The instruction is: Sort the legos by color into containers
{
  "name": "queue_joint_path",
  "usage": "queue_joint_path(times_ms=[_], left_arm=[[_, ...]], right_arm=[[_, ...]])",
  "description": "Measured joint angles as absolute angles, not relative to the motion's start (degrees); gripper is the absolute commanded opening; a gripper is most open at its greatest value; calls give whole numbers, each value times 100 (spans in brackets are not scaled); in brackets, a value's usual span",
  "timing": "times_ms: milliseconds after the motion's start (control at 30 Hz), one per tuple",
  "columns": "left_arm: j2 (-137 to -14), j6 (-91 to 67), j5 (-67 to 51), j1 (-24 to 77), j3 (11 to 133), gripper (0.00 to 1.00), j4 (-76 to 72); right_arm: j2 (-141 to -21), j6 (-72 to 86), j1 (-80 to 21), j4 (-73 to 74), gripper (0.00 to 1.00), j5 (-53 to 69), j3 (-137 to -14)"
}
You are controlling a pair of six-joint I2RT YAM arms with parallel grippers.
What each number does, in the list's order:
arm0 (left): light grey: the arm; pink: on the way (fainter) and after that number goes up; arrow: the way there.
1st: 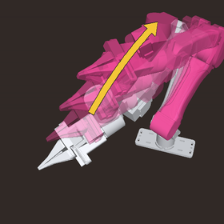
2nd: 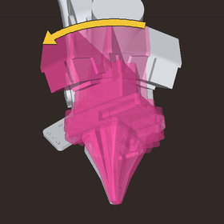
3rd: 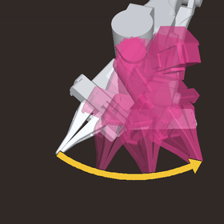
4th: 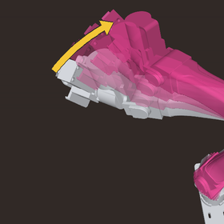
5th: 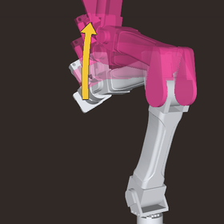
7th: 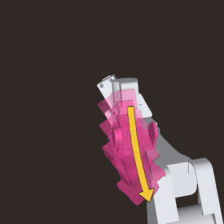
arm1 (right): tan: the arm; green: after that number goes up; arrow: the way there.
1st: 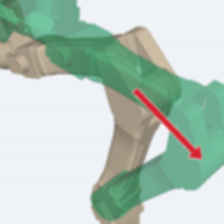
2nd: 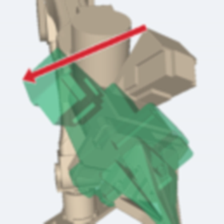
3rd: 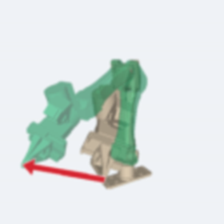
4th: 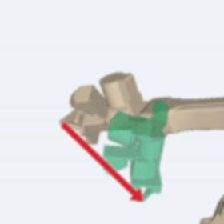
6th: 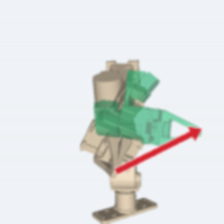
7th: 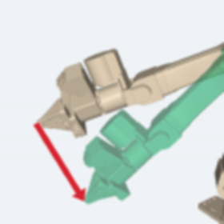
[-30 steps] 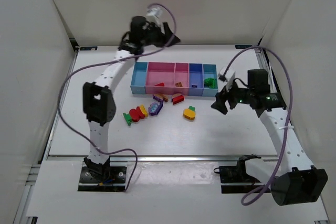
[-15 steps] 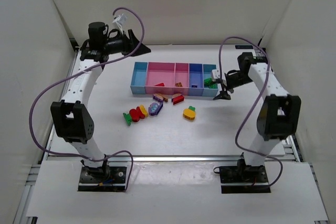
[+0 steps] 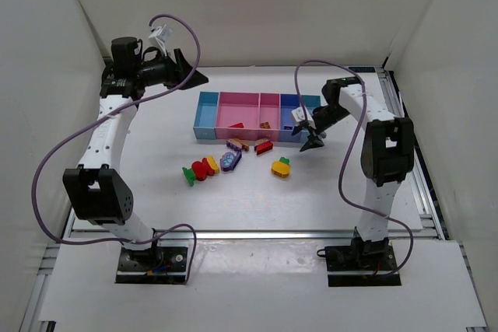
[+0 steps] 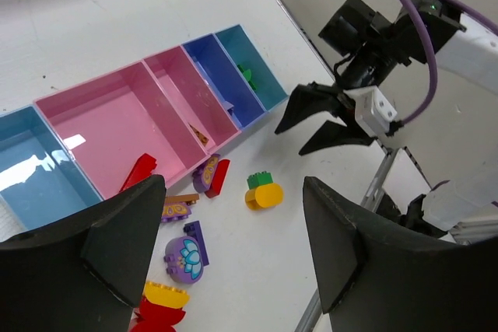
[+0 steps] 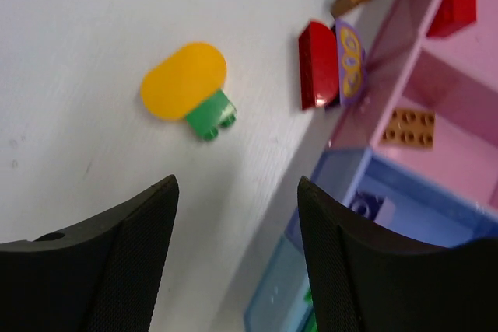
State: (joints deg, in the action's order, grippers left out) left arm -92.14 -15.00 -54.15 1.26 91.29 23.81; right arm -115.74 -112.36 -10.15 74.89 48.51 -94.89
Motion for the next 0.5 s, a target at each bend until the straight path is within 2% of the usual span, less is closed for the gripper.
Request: queue_joint_path(times_ms=[200, 500], left_arm=[[-9198, -1472, -5328, 75, 9041, 82, 2399], [-9203, -1667, -5334, -36, 8938, 82, 2309]], right_arm=[[-11559, -11292, -1546, 7531, 65, 4801, -9139], [-11555, -11297, -1621, 7564, 65, 4342, -8766]])
